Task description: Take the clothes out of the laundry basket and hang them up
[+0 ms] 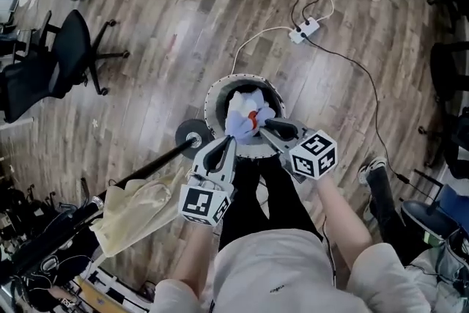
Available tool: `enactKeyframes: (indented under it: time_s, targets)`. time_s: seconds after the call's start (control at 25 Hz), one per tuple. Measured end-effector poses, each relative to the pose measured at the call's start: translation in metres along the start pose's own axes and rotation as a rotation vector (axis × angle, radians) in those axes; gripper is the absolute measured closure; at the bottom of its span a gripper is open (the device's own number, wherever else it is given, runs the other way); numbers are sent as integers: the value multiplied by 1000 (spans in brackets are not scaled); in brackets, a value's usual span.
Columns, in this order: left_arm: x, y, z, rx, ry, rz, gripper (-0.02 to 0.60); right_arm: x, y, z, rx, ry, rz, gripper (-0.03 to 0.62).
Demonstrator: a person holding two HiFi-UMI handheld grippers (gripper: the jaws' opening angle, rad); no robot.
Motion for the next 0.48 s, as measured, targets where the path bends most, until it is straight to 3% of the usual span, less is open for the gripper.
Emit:
enactKeyframes:
  time_s: [0.2,0.48]
  targets:
    - [-24,1,51,43,-69,-1,560,9,25,22,7,18,109,465]
    - [-55,1,96,98,-141,18,560,16,68,49,102,-43,328,464]
Point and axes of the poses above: the fingertips, and each gripper's own axes: x forward along the fingers, y to its left, z out of its top, the point moved 3 cm from there along -x, backward along the fingers, and after that the axes turned 1 degree about y, right-handed, at the moved point
